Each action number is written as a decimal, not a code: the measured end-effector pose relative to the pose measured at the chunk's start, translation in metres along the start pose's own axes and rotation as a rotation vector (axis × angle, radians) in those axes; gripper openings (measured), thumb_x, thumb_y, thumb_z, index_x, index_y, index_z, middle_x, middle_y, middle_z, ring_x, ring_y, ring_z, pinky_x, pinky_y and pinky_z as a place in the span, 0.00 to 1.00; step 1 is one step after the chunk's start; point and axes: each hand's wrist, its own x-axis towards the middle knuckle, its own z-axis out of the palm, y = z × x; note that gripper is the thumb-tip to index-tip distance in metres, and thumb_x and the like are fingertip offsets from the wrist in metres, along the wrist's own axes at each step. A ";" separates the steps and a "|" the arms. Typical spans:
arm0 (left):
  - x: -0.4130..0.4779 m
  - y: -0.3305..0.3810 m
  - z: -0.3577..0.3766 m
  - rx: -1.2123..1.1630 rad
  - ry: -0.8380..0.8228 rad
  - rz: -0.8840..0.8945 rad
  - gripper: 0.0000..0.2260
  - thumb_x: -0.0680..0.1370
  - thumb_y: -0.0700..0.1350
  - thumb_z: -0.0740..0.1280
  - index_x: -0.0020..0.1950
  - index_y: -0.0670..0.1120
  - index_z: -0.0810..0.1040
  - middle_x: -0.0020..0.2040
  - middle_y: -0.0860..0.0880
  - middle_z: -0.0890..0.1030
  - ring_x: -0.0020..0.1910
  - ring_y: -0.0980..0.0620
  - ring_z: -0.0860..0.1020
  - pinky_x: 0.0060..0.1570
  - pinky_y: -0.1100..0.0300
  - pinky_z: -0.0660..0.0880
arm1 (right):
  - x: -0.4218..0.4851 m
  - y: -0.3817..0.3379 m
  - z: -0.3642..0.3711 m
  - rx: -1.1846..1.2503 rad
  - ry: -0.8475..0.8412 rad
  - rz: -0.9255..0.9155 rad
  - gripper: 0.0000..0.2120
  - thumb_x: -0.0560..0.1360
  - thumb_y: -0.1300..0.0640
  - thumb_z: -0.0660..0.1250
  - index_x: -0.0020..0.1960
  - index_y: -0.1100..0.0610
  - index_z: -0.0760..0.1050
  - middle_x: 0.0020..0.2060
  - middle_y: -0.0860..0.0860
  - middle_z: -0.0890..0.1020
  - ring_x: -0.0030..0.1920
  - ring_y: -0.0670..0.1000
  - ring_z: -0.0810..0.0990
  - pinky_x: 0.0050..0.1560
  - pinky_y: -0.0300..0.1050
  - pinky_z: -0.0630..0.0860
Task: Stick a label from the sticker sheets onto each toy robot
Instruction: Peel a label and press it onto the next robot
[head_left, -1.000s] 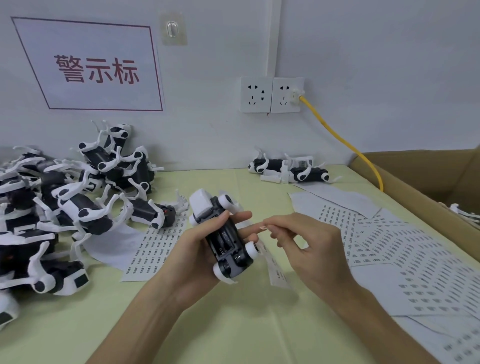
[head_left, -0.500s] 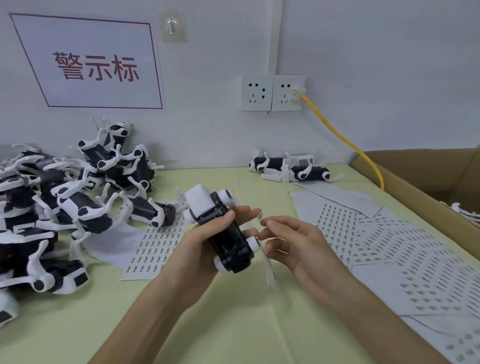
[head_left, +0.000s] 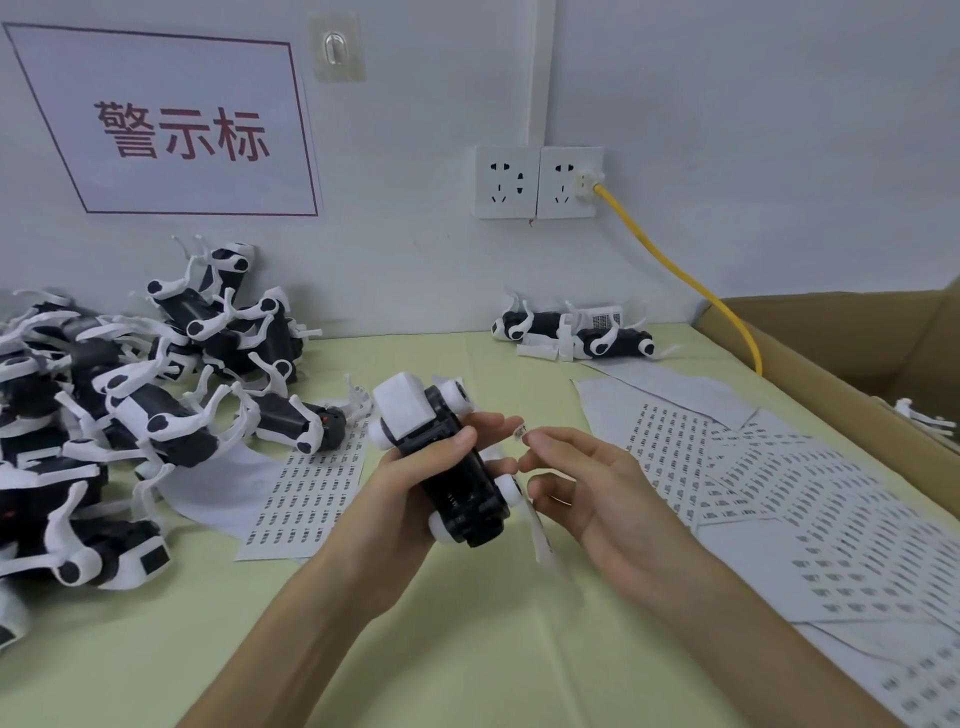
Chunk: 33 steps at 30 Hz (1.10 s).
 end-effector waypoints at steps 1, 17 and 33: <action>0.000 0.000 0.000 0.004 -0.007 0.002 0.14 0.71 0.55 0.72 0.54 0.54 0.87 0.67 0.50 0.83 0.61 0.46 0.83 0.53 0.55 0.81 | 0.000 0.000 0.000 0.003 -0.001 0.004 0.07 0.68 0.56 0.74 0.44 0.57 0.84 0.38 0.54 0.82 0.31 0.49 0.78 0.39 0.38 0.78; 0.001 -0.003 -0.004 0.062 -0.043 -0.029 0.18 0.73 0.56 0.72 0.61 0.52 0.86 0.64 0.47 0.84 0.59 0.50 0.83 0.54 0.56 0.80 | 0.001 0.000 -0.002 -0.070 0.002 -0.048 0.08 0.69 0.53 0.73 0.44 0.56 0.83 0.37 0.51 0.81 0.31 0.47 0.75 0.35 0.37 0.76; 0.001 -0.003 -0.002 0.032 -0.044 -0.041 0.24 0.71 0.54 0.73 0.64 0.45 0.84 0.64 0.45 0.84 0.54 0.49 0.83 0.48 0.58 0.80 | 0.004 0.004 -0.004 -0.041 0.024 -0.033 0.12 0.68 0.52 0.74 0.48 0.59 0.85 0.35 0.51 0.79 0.31 0.46 0.74 0.34 0.36 0.76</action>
